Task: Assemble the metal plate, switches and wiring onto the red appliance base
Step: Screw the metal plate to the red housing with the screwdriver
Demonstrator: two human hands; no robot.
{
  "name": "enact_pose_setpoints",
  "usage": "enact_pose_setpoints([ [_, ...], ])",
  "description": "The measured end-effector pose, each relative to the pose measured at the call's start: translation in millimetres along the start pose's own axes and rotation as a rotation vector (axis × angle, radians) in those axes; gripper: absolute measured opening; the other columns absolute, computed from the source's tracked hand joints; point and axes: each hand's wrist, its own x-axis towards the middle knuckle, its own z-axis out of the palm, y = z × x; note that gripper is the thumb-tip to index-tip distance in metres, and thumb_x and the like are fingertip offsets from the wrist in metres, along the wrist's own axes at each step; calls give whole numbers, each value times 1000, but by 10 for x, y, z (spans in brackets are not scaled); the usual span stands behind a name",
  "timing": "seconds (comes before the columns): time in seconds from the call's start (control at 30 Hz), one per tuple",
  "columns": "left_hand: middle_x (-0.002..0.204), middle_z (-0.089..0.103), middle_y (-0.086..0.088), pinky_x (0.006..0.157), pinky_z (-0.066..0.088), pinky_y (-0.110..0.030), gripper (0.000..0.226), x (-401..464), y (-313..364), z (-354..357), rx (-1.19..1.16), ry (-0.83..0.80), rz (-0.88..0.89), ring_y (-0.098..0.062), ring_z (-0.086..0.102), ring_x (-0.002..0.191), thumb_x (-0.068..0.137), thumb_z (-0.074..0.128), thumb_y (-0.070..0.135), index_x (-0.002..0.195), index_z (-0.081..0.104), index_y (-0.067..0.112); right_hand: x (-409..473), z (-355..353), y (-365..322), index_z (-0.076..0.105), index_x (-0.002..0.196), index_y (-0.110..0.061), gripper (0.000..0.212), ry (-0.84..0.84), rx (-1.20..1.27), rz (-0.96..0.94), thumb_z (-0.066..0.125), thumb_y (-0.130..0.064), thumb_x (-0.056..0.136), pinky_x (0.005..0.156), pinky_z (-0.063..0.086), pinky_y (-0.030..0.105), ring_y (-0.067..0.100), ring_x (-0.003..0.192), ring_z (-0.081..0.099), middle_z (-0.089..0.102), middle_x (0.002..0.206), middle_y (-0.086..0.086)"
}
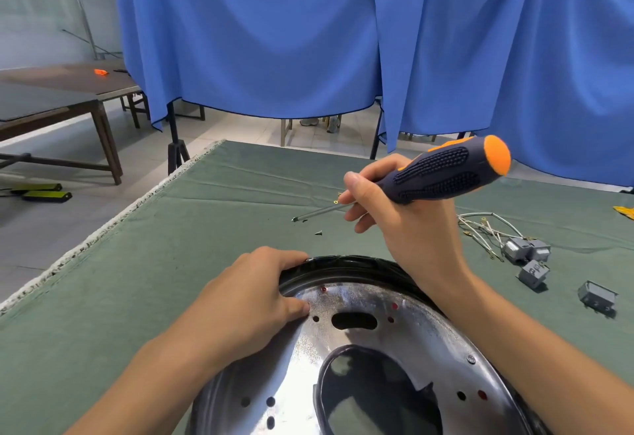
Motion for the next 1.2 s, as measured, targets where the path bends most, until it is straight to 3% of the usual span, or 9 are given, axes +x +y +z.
enact_pose_setpoints([
  [0.63, 92, 71, 14, 87, 52, -37, 31, -22, 29, -9, 5, 17, -48, -13, 66, 93, 79, 70, 24, 107, 65, 38, -22, -70, -776, 54, 52, -26, 33, 187, -35, -231, 59, -19, 83, 40, 37, 20, 15, 34, 49, 62, 49, 3],
  [0.87, 93, 71, 14, 87, 52, -36, 33, -54, 56, -5, 1, 26, -65, -13, 65, 92, 79, 71, 23, 108, 66, 37, -89, -103, -796, 47, 43, -16, 39, 188, -179, -220, 55, -20, 81, 48, 37, 22, 12, 36, 47, 58, 44, 5],
  [1.07, 95, 71, 14, 89, 51, -37, 36, -59, 75, -6, 3, 32, -71, -12, 65, 94, 78, 70, 24, 111, 65, 37, -66, -52, -647, 49, 50, -5, 34, 164, -253, -193, 53, -18, 81, 43, 37, 14, 10, 34, 48, 59, 45, 2],
  [1.2, 100, 70, 12, 90, 50, -37, 37, -60, 71, -7, 7, 40, -77, -14, 63, 98, 79, 71, 24, 114, 64, 35, -48, -14, -567, 51, 55, 0, 33, 143, -266, -162, 53, -19, 81, 43, 39, 19, 10, 34, 47, 59, 45, 4],
])
